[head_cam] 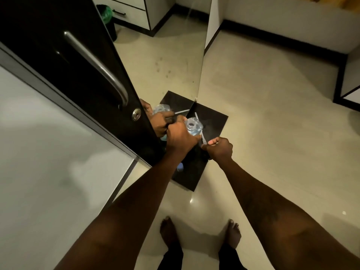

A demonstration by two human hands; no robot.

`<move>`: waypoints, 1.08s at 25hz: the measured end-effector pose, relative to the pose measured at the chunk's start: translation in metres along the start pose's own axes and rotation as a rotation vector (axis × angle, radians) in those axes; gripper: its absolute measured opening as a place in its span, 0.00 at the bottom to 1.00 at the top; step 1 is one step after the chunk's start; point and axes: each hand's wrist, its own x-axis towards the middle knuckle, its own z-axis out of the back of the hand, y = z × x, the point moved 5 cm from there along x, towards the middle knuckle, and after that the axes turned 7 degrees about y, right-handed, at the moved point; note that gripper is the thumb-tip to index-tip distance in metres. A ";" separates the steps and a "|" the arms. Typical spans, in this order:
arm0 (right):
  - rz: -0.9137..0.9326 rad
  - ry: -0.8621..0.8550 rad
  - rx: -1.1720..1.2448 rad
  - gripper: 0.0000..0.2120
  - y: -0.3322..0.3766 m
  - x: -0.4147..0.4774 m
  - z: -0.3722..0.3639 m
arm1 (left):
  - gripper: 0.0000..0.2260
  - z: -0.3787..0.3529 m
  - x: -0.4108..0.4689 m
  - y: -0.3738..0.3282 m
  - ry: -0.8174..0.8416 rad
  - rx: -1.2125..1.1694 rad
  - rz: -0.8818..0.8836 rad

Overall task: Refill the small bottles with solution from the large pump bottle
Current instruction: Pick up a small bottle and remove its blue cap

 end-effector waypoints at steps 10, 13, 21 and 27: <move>0.072 0.031 0.031 0.20 -0.006 0.017 -0.025 | 0.40 -0.012 0.006 0.005 0.041 -0.006 0.080; 0.043 0.112 0.065 0.23 -0.006 0.017 -0.022 | 0.44 -0.006 -0.008 0.009 -0.018 -0.048 0.083; 0.150 0.107 -0.020 0.21 -0.001 -0.017 0.004 | 0.32 0.006 -0.060 0.043 -0.028 -0.384 0.028; 0.695 0.280 -0.298 0.17 0.030 -0.095 -0.016 | 0.27 0.013 -0.093 0.067 0.006 -0.366 0.010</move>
